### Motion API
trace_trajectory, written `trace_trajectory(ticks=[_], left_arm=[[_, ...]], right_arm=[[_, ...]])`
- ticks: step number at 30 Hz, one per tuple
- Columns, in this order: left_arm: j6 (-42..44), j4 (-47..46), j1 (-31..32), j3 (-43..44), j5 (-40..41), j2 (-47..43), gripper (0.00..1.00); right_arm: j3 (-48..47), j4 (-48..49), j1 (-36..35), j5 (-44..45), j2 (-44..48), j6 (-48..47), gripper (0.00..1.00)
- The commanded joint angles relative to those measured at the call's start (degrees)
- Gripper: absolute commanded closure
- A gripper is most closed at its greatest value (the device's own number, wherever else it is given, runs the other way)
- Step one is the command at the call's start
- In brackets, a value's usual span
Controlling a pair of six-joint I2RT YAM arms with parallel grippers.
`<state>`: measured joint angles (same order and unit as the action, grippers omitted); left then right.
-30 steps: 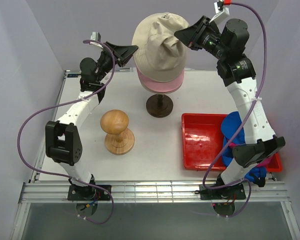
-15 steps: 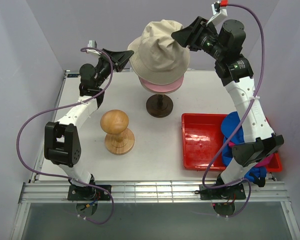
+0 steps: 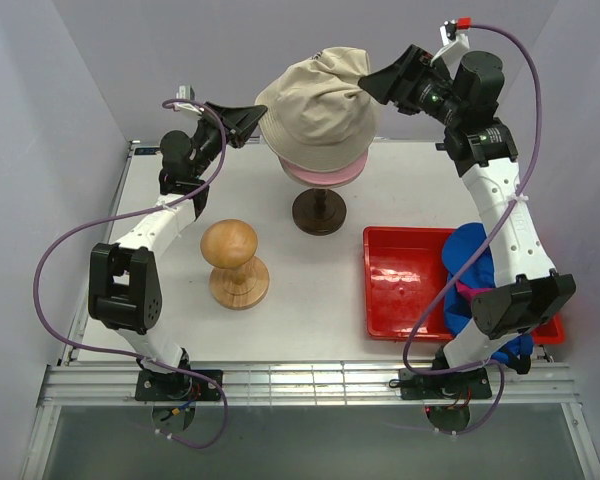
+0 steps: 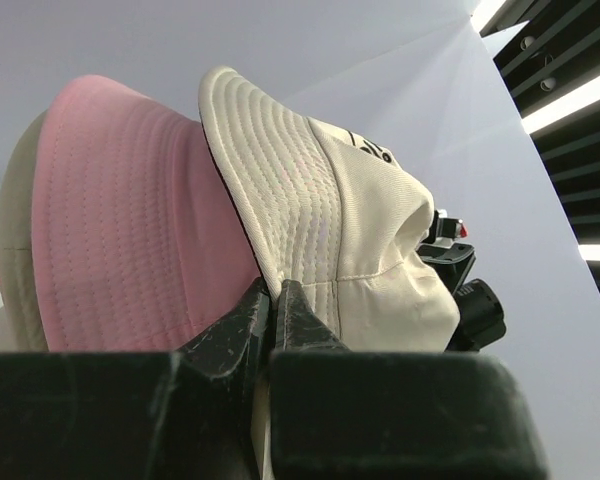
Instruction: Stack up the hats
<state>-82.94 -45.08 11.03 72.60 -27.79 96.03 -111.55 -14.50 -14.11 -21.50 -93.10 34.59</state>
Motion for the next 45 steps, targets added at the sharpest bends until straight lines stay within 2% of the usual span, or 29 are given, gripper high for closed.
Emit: trace_trajectory(ticks=[1, 4, 8, 12, 15, 18, 22, 35, 41, 45], left_arm=[[0.1, 1.3, -1.2, -0.8, 1.8, -1.6, 1.0], [0.0, 1.8, -1.1, -1.0, 2.0, -1.5, 1.0], [0.0, 2.4, -1.2, -1.0, 2.0, -1.6, 1.0], [0.5, 3.2, -1.2, -0.6, 2.0, -1.8, 1.0], [0.5, 3.9, -1.2, -0.4, 2.0, -1.6, 1.0], [0.4, 4.3, -1.3, -0.4, 2.0, -1.5, 1.0], [0.3, 4.6, -1.2, 0.0, 2.0, -1.4, 1.0], [-0.1, 6.3, -1.3, 1.1, 2.0, -0.8, 1.0], [0.0, 6.9, -1.3, 1.8, 2.0, -0.8, 1.0], [0.1, 7.4, -1.2, 2.2, 2.0, -0.8, 1.0]], right_arm=[[3.5, 4.6, 2.8, -5.1, 2.7, 3.1, 0.21], [6.7, 7.8, 4.3, -8.0, 3.3, 5.5, 0.17], [13.4, 16.9, 6.1, -12.4, 5.3, 10.3, 0.11], [20.7, 32.4, 7.0, -16.8, 7.6, 15.7, 0.06], [24.8, 39.3, 7.8, -18.5, 9.1, 18.7, 0.04], [26.7, 40.9, 8.7, -18.5, 10.3, 19.0, 0.03], [25.9, 37.6, 10.0, -18.3, 8.7, 20.2, 0.03], [18.4, 39.0, 10.7, -19.8, -4.6, 27.2, 0.06], [19.0, 46.7, 10.5, -20.6, -8.5, 33.9, 0.09], [19.6, 48.6, 10.1, -20.4, -8.9, 34.9, 0.11]])
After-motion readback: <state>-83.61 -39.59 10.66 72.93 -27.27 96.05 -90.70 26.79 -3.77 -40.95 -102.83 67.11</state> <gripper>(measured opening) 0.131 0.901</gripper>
